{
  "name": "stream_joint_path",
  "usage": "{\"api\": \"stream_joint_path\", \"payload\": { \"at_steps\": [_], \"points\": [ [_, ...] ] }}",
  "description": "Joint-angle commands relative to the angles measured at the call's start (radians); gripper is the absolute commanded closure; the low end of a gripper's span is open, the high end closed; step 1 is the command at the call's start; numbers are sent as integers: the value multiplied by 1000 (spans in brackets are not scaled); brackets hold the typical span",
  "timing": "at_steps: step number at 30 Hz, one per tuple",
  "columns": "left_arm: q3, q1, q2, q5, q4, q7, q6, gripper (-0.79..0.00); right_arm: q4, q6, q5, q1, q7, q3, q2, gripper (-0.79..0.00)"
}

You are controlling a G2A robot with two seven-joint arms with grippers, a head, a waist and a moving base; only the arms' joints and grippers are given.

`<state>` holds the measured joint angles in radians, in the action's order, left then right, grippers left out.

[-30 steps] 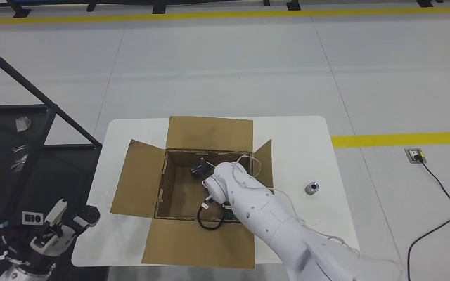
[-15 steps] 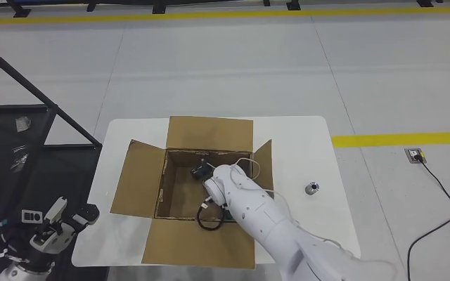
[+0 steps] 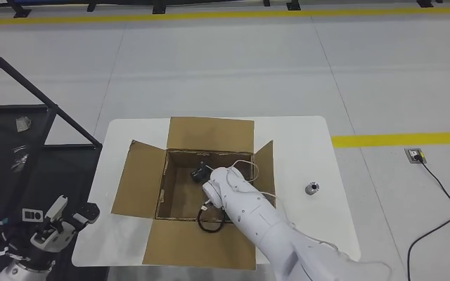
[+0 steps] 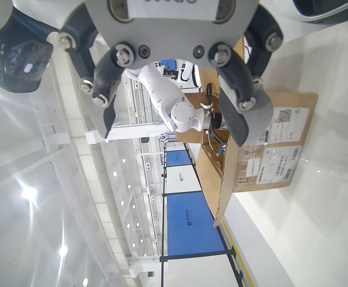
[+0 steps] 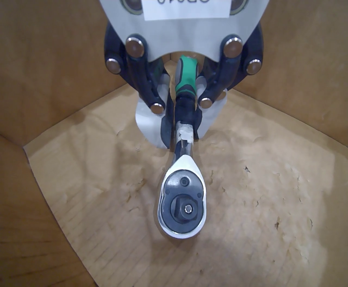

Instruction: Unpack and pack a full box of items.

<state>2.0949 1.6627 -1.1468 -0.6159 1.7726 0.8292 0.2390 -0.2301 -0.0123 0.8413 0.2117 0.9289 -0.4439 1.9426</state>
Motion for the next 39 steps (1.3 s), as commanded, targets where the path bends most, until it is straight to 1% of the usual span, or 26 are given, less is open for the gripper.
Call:
{"api": "stream_joint_path", "payload": {
  "at_steps": [1,7,13,17,21,23,26,28,30,32,33,35,39],
  "points": [
    [0,0,1,-1,-1,0,1,-785,1,8,-6,-6,-11,-7,3,0],
    [-1,-5,3,1,1,-4,-5,-785,-33,52,-31,-41,-41,-32,9,0],
    [-7,-12,5,8,8,-7,-10,-785,-120,112,-70,-78,-47,-70,6,0],
    [-14,-16,7,9,13,-8,-13,-785,-204,121,-80,-93,-35,-102,-13,0],
    [-22,-21,8,14,20,-7,-13,-785,-349,116,-75,-85,-3,-153,-54,0],
    [-26,-23,9,15,24,-7,-15,-785,-462,101,-54,-62,24,-191,-86,0],
    [-32,-26,10,18,31,-7,-15,-785,-710,61,15,12,103,-267,-147,0],
    [-35,-26,10,20,35,-8,-15,-785,-935,51,66,103,177,-344,-194,0],
    [-37,-27,11,22,37,-9,-13,-785,-1176,41,155,212,269,-426,-239,0],
    [-38,-26,11,21,38,-10,-12,-785,-1400,55,217,324,349,-500,-273,0],
    [-39,-26,12,21,39,-9,-11,-785,-1491,61,250,370,379,-532,-286,0],
    [-41,-25,12,19,39,-8,-10,-785,-1628,71,304,436,425,-584,-304,0],
    [-47,-24,13,17,37,-9,-6,-785,-1801,60,432,488,497,-666,-325,0]
  ]
}}
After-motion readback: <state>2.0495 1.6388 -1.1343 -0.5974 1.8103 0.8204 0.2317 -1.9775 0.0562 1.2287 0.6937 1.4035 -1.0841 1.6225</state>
